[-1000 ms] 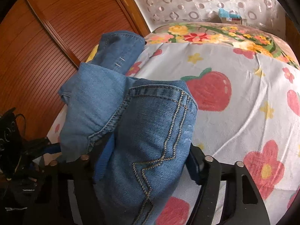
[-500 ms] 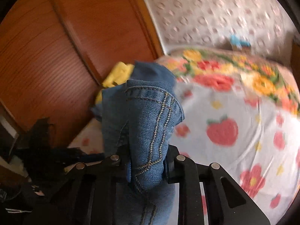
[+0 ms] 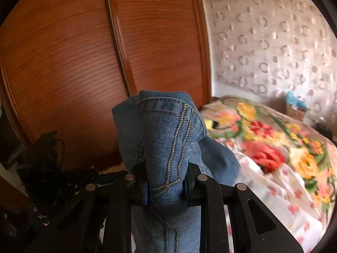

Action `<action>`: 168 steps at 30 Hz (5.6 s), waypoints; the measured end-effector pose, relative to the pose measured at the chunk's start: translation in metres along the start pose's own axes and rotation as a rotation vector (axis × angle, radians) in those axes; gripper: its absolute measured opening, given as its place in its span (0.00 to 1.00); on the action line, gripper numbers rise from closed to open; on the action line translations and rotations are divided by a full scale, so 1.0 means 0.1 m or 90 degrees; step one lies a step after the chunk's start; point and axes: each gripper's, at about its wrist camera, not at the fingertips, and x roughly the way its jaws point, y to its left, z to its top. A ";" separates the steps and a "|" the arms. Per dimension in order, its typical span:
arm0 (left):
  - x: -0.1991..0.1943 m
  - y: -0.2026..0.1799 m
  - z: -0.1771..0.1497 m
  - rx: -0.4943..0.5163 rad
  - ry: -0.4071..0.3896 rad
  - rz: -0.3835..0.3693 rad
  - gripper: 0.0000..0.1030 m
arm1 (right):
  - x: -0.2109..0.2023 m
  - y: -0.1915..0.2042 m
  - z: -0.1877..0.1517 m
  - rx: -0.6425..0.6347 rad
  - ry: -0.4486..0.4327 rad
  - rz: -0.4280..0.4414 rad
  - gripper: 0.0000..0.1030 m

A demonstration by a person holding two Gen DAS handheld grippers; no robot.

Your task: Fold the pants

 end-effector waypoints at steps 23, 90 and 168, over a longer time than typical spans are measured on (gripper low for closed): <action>1.52 0.30 -0.61 0.017 0.220 0.048 0.40 | 1.35 -1.84 -0.43 0.130 0.082 -0.217 0.59; -0.93 -1.74 -0.75 0.128 0.008 0.024 0.41 | -2.71 0.46 -2.54 0.153 -0.197 -0.462 0.78; -0.98 -1.75 -0.77 0.120 0.009 0.025 0.44 | -2.65 0.42 -2.68 0.166 -0.193 -0.469 0.78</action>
